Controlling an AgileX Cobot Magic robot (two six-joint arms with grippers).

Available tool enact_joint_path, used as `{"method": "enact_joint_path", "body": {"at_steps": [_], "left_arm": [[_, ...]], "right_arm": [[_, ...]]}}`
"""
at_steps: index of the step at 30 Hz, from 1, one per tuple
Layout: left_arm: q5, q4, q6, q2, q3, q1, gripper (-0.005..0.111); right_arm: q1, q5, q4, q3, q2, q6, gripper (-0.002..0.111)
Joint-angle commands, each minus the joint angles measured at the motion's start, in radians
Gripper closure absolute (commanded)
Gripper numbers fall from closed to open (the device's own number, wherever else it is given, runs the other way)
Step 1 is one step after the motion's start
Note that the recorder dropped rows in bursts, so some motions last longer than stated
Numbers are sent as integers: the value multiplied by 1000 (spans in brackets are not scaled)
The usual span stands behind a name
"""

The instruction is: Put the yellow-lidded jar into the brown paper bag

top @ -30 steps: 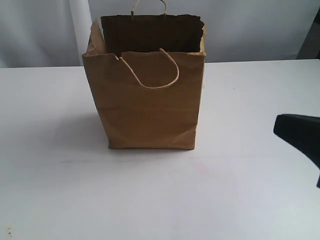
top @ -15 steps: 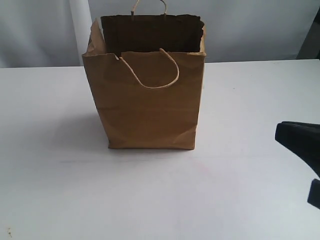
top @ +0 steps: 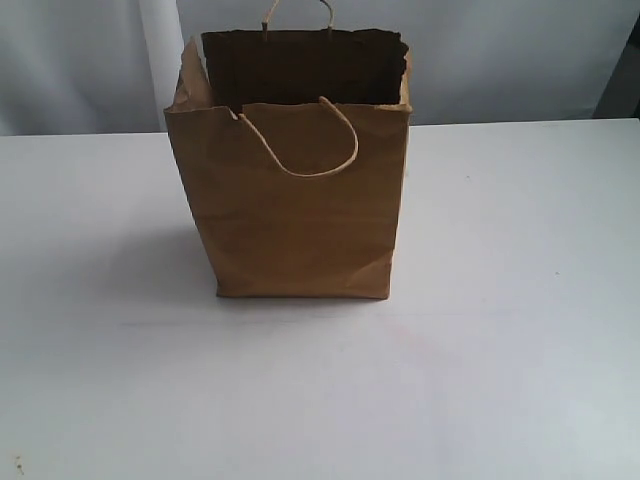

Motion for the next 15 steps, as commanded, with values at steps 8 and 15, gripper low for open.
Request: {"method": "enact_joint_path", "body": {"at_steps": [8,15], "left_arm": [[-9,-4,-4,3,-2,-5,106],[-9,-4,-4,3,-2,-5,106]], "right_arm": [[-26,-45,-14,172,-225,-27,108],[-24,159,-14,172,-274,-27,108]]}}
